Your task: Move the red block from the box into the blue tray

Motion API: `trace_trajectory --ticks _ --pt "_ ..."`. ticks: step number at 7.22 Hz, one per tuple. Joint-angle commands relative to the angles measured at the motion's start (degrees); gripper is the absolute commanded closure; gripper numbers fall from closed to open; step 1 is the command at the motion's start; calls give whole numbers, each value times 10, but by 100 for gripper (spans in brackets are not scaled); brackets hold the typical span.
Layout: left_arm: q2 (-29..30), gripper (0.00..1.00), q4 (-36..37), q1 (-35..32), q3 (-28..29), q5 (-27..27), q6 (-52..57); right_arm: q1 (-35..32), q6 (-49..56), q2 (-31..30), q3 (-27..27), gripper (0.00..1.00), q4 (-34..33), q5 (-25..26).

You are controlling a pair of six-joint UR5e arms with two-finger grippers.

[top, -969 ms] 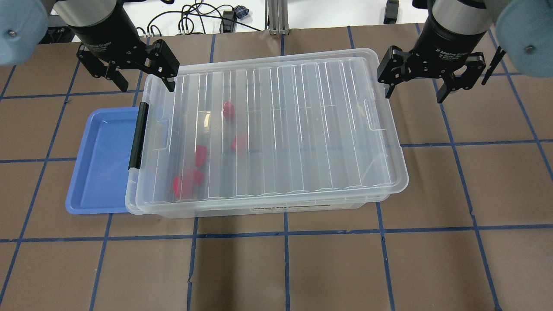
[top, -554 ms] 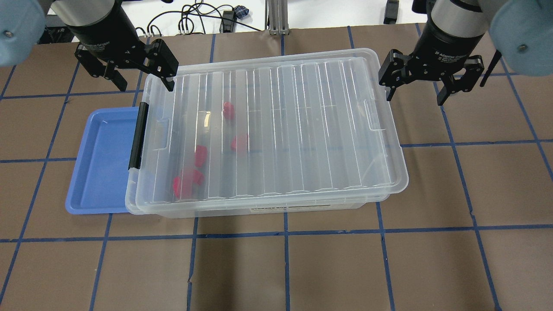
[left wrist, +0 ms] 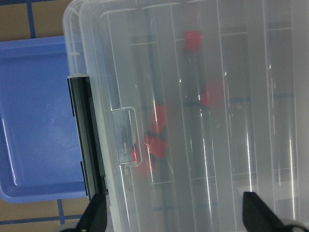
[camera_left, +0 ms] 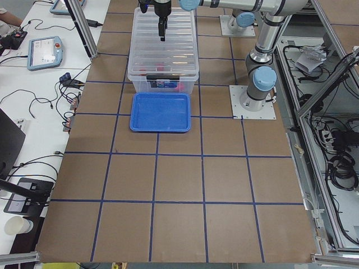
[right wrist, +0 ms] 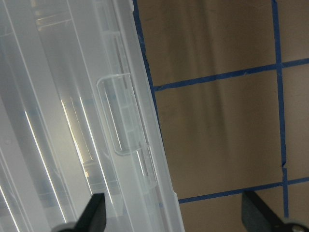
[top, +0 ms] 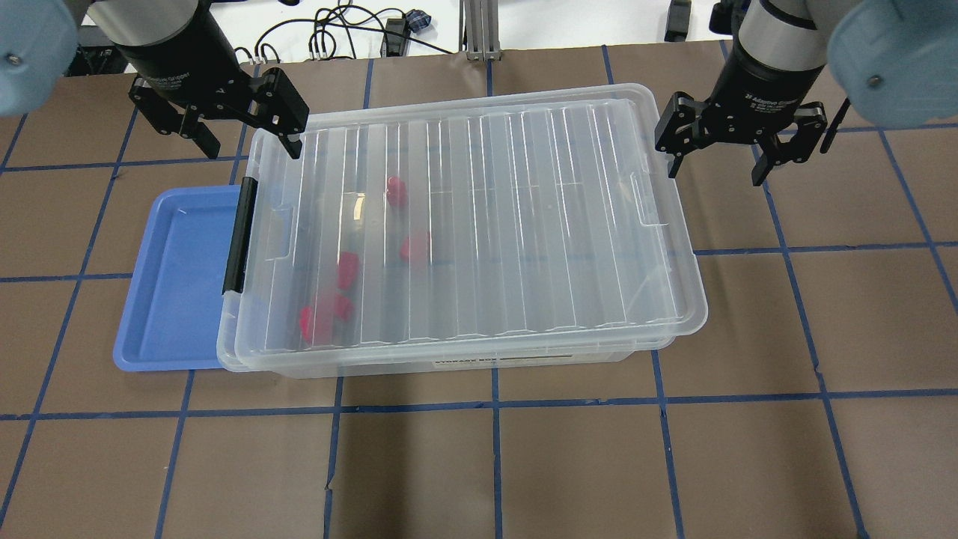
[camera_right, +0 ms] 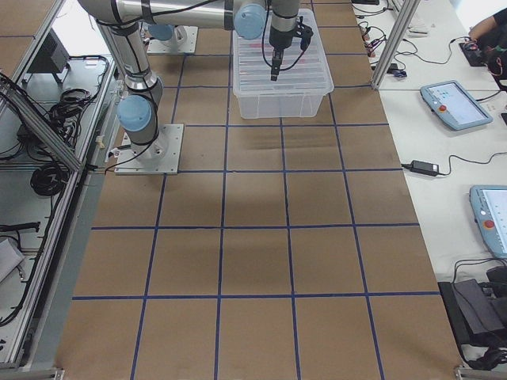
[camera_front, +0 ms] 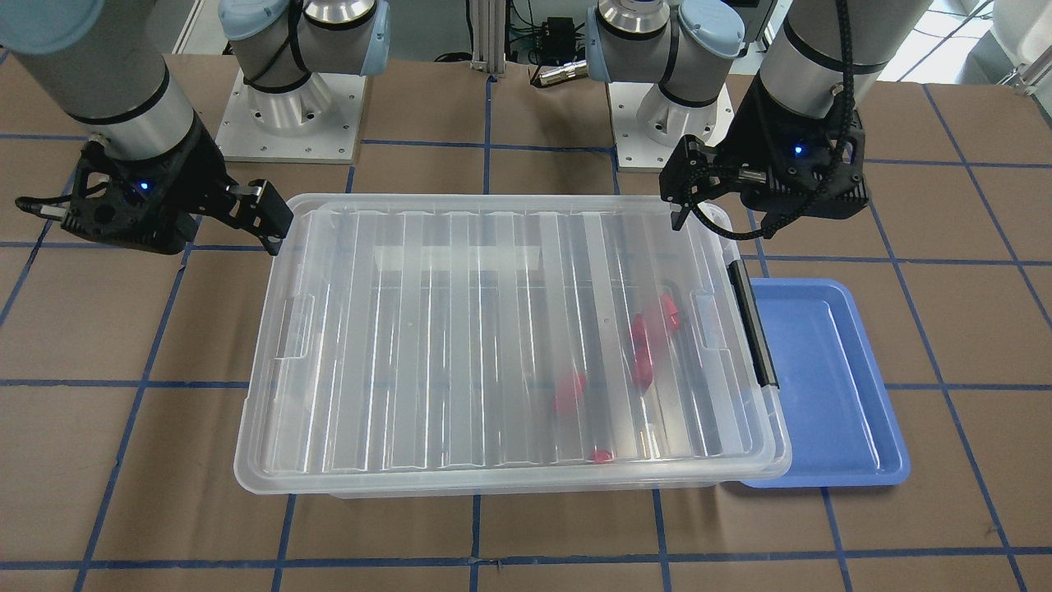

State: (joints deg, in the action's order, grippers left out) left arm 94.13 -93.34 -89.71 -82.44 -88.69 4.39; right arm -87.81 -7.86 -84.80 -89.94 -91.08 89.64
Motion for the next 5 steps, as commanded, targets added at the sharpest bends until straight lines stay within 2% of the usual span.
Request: trace_trajectory --ticks 1,3,5 --pt "0 0 0 0 -1 0 0 1 -1 51 -15 0 -32 0" --pt "-3 0 0 0 -4 0 0 3 4 56 -17 0 -71 1" --pt "-4 0 0 0 -5 0 0 3 0 69 -29 0 -74 3"
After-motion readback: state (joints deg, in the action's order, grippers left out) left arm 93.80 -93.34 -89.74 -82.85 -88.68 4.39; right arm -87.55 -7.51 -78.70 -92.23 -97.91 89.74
